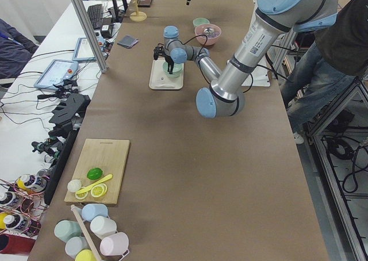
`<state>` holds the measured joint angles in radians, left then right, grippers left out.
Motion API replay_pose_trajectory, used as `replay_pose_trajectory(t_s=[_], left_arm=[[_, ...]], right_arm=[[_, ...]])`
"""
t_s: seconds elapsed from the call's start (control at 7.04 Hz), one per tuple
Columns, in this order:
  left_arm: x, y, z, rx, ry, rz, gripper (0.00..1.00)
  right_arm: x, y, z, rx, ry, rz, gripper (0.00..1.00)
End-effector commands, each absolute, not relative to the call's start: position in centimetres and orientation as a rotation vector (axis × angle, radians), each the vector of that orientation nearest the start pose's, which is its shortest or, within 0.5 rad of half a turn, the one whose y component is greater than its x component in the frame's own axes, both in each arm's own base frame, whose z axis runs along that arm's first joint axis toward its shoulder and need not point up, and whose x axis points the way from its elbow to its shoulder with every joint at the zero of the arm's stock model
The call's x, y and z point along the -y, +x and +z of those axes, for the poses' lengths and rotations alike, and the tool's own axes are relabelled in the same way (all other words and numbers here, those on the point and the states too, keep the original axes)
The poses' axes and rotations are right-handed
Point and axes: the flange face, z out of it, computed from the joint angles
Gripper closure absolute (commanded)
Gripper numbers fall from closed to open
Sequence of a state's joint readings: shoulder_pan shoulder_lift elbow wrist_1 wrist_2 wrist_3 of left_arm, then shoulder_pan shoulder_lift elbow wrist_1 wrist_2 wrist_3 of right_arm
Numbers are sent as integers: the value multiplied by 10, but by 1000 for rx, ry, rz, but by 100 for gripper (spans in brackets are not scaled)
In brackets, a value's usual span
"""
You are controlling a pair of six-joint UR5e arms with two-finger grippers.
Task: Stack green bowls together
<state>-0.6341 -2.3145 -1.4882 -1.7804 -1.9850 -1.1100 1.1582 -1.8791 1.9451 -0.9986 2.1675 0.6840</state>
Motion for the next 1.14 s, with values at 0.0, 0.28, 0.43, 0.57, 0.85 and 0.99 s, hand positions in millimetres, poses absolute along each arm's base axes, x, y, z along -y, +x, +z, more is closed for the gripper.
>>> replay_pose_trajectory(t_s=[0.0, 0.28, 0.43, 0.57, 0.85, 0.99], left_arm=[[508, 535, 217, -935, 116, 20, 100], [513, 541, 225, -958, 132, 26, 73], [513, 542, 224, -969, 141, 32, 11], [513, 538, 216, -986, 155, 37, 2], [525, 494, 193, -1019, 194, 8, 2], [526, 456, 205, -1013, 144, 11, 2]], right_arm=[[390, -86, 548, 813, 228, 63, 0], [390, -86, 548, 814, 227, 64, 0], [389, -86, 548, 815, 226, 64, 0], [389, -87, 548, 818, 225, 61, 0], [391, -88, 547, 818, 234, 48, 0], [389, -86, 549, 813, 235, 37, 0]])
